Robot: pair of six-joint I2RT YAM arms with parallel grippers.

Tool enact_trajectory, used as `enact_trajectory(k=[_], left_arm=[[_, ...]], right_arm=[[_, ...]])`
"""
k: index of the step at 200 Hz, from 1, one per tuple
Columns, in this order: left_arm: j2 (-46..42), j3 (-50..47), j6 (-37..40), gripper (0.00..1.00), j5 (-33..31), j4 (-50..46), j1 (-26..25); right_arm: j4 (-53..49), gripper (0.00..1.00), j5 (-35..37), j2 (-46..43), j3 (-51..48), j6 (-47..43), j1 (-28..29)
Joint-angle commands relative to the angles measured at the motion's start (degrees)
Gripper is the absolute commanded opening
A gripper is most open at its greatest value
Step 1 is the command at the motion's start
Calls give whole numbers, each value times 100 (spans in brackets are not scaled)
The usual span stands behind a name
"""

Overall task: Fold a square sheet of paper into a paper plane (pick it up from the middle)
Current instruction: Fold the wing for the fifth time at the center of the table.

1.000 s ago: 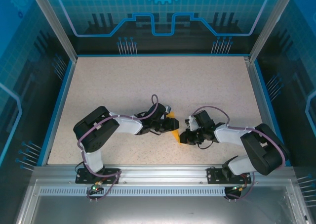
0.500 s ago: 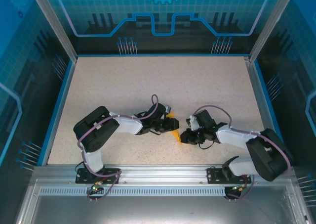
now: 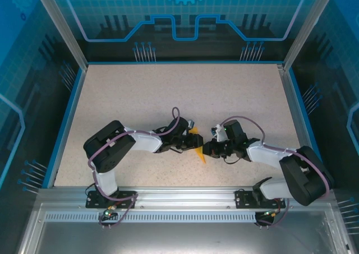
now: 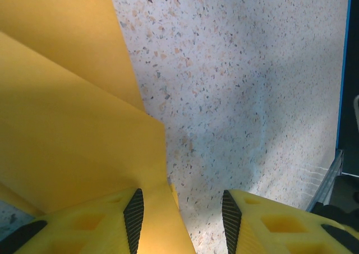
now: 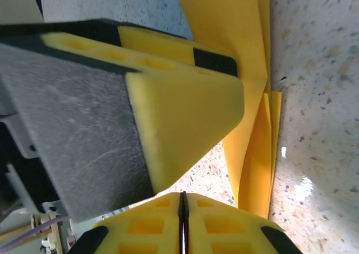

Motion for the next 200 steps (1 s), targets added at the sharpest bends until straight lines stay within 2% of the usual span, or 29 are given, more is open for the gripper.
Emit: enact_trajectory(k=[1, 61, 114, 200], left_arm=[[149, 77, 60, 46, -56, -267, 4], [156, 96, 66, 46, -54, -283, 5], [152, 94, 82, 45, -72, -318, 15], [191, 104, 55, 45, -75, -340, 20]], right_arm=[[288, 10, -157, 219, 92, 160, 105], [366, 9, -78, 820, 112, 101, 123], [201, 9, -99, 994, -223, -102, 136], [-611, 9, 291, 412, -449, -440, 151]])
